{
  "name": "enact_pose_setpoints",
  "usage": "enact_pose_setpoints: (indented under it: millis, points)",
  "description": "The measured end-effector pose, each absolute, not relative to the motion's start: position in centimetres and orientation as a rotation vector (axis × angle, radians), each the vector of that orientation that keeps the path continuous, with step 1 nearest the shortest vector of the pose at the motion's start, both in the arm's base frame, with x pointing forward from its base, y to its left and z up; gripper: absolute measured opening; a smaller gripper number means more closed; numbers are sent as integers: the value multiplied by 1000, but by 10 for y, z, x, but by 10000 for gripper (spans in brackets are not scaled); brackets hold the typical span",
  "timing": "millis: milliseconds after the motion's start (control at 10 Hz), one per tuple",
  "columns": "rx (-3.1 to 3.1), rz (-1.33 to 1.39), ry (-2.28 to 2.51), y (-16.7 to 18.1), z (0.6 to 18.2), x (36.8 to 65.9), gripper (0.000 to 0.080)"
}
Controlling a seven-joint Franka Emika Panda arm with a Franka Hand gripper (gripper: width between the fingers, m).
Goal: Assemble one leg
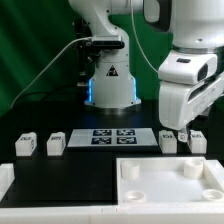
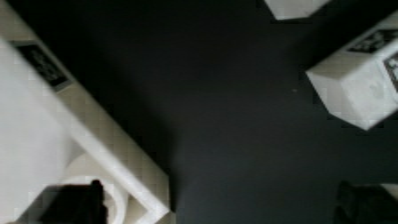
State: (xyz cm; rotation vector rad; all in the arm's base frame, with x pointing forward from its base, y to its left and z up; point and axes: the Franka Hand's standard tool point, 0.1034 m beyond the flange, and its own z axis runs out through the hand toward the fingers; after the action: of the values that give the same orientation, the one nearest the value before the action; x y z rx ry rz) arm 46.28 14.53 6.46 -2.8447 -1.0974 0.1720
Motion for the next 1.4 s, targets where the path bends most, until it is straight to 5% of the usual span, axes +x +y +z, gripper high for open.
enact_pose_setpoints:
  millis: [900,1400]
  points:
    - [-2991,442,79,179,46,440,649]
    - [-2782,1089,105,172,42,428,649]
